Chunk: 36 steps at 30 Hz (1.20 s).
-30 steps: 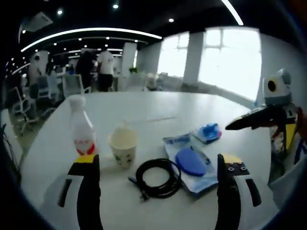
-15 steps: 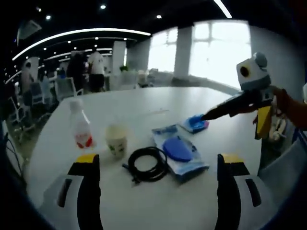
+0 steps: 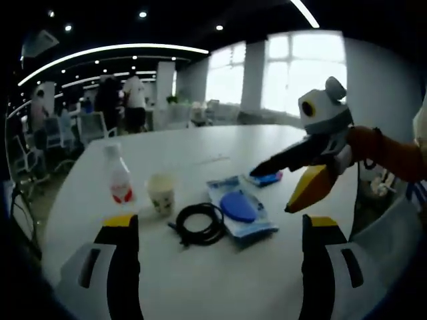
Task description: Arrange the tabletop items into an orderly group along one side of the table until the central work area is clear of visible clutter.
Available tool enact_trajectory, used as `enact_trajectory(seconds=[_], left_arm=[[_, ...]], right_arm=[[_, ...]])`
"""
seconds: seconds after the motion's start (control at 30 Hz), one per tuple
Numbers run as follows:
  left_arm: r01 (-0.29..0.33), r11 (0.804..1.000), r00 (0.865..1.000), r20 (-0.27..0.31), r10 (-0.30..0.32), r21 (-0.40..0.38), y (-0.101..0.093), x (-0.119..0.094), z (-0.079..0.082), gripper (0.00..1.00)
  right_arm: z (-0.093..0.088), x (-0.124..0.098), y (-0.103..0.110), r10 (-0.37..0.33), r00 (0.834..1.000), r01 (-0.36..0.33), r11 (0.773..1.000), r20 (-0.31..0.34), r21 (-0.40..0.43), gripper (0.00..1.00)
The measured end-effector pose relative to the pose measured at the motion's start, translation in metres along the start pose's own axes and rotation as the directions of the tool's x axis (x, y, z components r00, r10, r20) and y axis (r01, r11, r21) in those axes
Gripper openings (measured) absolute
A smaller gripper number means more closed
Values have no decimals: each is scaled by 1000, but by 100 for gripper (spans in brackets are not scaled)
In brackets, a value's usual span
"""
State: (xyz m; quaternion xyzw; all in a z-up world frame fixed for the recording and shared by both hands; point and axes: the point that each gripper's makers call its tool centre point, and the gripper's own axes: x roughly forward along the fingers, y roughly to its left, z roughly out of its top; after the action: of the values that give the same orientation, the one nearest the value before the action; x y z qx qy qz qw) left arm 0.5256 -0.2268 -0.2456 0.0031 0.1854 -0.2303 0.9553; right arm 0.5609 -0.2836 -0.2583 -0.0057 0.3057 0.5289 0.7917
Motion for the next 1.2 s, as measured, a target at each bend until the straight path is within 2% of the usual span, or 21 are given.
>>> enact_trajectory(seconds=[0.13, 0.3, 0.37, 0.5, 0.77, 0.9, 1.07, 1.2], left_arm=[[-16, 1000, 1000, -16, 16, -16, 2, -4, -7, 99], [-39, 999, 999, -29, 40, 9, 4, -6, -12, 99], [-52, 998, 999, -16, 52, 29, 7, -6, -9, 99], [-53, 998, 999, 2, 53, 15, 9, -5, -4, 99], [-80, 997, 997, 19, 80, -19, 15, -5, -10, 99], [-93, 995, 996, 4, 93, -23, 19, -4, -16, 99], [-112, 994, 994, 9, 112, -13, 26, -5, -15, 99], [-109, 993, 993, 45, 111, -45, 28, -8, -9, 99]], right_arm=[[0, 11, -1, -4, 1000, 4, 1000, 0, 4, 96], [-5, 28, -6, -31, 999, 31, 999, -19, -20, 94], [-7, 35, -7, -31, 999, 30, 999, -25, -18, 94], [-8, 47, -8, -35, 999, 34, 999, -27, -12, 93], [-16, 73, -21, -42, 998, 42, 999, -48, 15, 90], [-22, 86, -27, -46, 997, 48, 998, -59, 33, 89], [-33, 101, -37, -69, 994, 72, 997, -85, 30, 88], [-41, 112, -47, -113, 989, 114, 993, -94, 9, 84]])
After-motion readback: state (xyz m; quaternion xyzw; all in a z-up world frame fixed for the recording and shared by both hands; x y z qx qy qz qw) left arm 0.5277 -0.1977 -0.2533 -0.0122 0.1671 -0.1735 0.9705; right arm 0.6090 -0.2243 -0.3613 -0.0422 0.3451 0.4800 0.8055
